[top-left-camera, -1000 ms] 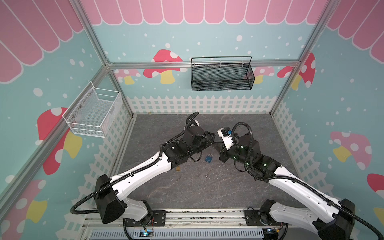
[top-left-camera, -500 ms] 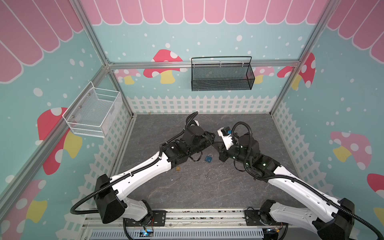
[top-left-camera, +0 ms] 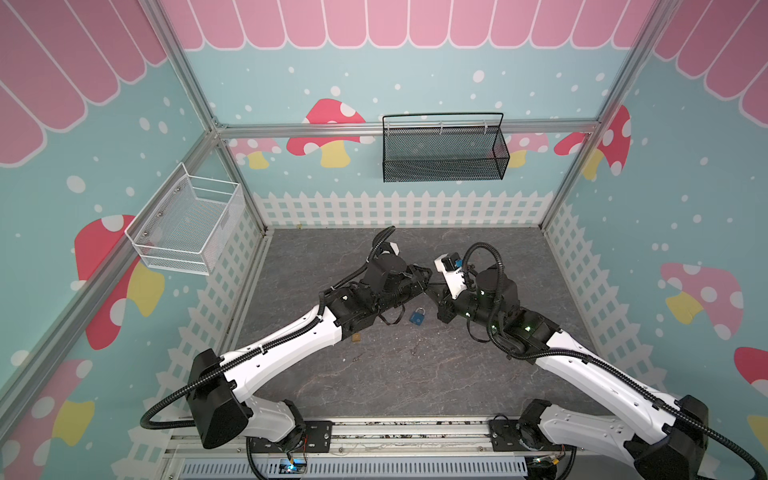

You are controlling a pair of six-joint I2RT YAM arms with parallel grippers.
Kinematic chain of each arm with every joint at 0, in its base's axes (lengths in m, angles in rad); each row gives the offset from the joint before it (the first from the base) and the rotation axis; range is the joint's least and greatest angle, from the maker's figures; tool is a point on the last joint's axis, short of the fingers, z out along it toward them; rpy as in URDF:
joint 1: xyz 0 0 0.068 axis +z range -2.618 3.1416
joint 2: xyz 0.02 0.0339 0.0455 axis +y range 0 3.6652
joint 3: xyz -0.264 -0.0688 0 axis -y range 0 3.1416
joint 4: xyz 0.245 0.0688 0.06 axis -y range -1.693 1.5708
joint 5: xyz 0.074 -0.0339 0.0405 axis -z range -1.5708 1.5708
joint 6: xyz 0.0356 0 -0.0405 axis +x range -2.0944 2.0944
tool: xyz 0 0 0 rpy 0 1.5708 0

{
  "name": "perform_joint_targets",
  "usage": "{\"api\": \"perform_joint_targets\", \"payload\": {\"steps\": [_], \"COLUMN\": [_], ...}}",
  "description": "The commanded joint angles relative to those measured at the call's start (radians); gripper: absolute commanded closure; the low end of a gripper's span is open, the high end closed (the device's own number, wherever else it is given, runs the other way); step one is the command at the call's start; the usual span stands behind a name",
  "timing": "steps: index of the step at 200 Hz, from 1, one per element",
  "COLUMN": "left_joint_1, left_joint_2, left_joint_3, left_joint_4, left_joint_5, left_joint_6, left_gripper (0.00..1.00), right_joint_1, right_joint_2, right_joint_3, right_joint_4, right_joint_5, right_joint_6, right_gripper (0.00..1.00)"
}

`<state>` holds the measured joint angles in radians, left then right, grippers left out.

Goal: Unlock with the key

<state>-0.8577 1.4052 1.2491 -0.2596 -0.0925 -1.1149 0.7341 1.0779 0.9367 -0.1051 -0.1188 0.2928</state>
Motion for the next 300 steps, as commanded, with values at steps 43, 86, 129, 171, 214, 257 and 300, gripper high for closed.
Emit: {"api": "perform_joint_targets", "payload": {"steps": [43,86,129,171,214,257,300], "left_joint_1": [0.000,0.000,0.001,0.005,0.005,0.005,0.005], "left_joint_2": [-0.034,-0.031,-0.035,-0.037,-0.040,-0.037,-0.033], "left_joint_3": [-0.019,-0.008,-0.001,-0.001,-0.004,0.001,0.013], "left_joint_4": [-0.010,-0.029,-0.037,-0.032,-0.010,-0.010,-0.022], "left_joint_5": [-0.023,-0.040,-0.087,-0.116,-0.116,-0.104,-0.104], "left_joint_6": [0.028,0.030,0.005,-0.035,-0.060,-0.061,-0.060], "left_gripper": [0.95,1.00,1.00,1.00,1.00,1.00,1.00], "right_joint_1": [-0.026,-0.027,-0.027,-0.027,-0.030,-0.030,-0.030], "right_joint_2": [-0.005,-0.007,-0.027,-0.081,-0.069,-0.032,-0.015], "right_joint_3": [0.022,0.028,0.012,-0.038,-0.067,-0.070,-0.082], "right_joint_4": [0.051,0.046,0.030,0.045,0.084,0.116,0.139], "right_joint_5": [-0.051,-0.058,-0.058,-0.059,-0.053,-0.077,-0.099], "right_joint_6": [0.020,0.004,0.003,0.037,0.102,0.095,0.098], "right_gripper": [1.00,1.00,0.71,0.65,0.67,0.77,0.87]}}
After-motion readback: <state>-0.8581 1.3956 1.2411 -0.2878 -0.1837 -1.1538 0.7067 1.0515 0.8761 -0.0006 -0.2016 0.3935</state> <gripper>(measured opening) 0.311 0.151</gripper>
